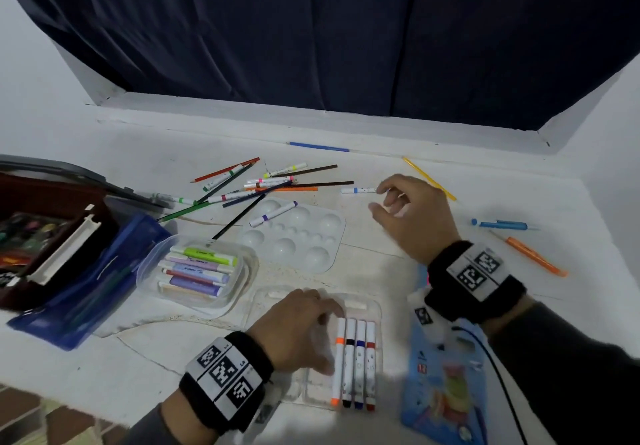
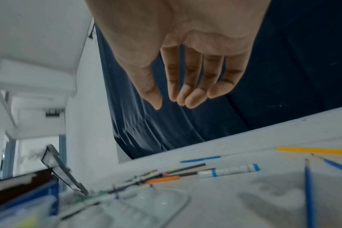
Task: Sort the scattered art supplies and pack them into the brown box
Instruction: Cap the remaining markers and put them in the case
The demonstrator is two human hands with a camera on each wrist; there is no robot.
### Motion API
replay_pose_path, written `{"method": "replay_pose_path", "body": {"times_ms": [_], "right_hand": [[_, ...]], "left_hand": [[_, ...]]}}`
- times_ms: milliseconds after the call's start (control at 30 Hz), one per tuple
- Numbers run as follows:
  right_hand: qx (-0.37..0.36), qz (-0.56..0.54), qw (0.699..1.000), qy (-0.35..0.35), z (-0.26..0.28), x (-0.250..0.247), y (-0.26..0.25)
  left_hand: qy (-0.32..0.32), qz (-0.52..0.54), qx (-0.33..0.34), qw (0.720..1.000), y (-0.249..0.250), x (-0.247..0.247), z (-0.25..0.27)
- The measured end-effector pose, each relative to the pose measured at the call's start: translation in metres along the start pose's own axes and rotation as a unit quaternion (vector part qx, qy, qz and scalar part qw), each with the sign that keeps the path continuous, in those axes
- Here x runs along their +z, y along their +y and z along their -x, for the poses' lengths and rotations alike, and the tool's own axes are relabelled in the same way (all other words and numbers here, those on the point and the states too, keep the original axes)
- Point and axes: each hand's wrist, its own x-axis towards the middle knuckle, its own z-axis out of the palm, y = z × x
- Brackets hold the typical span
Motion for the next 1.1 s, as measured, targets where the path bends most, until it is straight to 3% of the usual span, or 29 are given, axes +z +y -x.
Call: {"method": "replay_pose_path", "body": {"times_ms": [100,200,400,533,633,733,800,900,1100], "right_hand": [[0.008,0.108,0.986,-0.124,-0.058,0.018,0.031],[0.002,0.239,0.943,-0.23,-0.105,0.036,0.053],[-0.016,0.406,0.859,-0.31,-0.128,0.068,0.067],[-0.027,0.417,0.86,-0.294,-0.127,0.076,0.069],[-0.012,0.346,0.899,-0.27,-0.123,0.068,0.066],[0.029,0.182,0.962,-0.2,-0.114,0.05,0.062],[0.042,0.059,0.988,-0.139,-0.101,0.035,0.055],[0.037,-0.061,0.995,-0.07,-0.073,0.014,0.04],[0.091,-0.163,0.982,-0.029,-0.022,-0.006,0.018]], "left_hand": [[0.092,0.084,0.011,0.992,-0.005,0.0,0.002],[0.194,0.145,-0.004,0.97,-0.007,0.0,0.009],[0.277,0.233,-0.022,0.932,-0.008,-0.01,0.025],[0.349,0.238,-0.037,0.906,-0.003,-0.029,0.023],[0.389,0.19,-0.049,0.9,-0.003,-0.061,0.011],[0.356,0.078,-0.081,0.928,-0.021,-0.105,-0.013],[0.289,0.021,-0.115,0.95,-0.036,-0.136,-0.039],[0.163,-0.09,-0.17,0.968,-0.052,-0.17,-0.082],[-0.057,-0.269,-0.21,0.938,-0.077,-0.167,-0.145]]}}
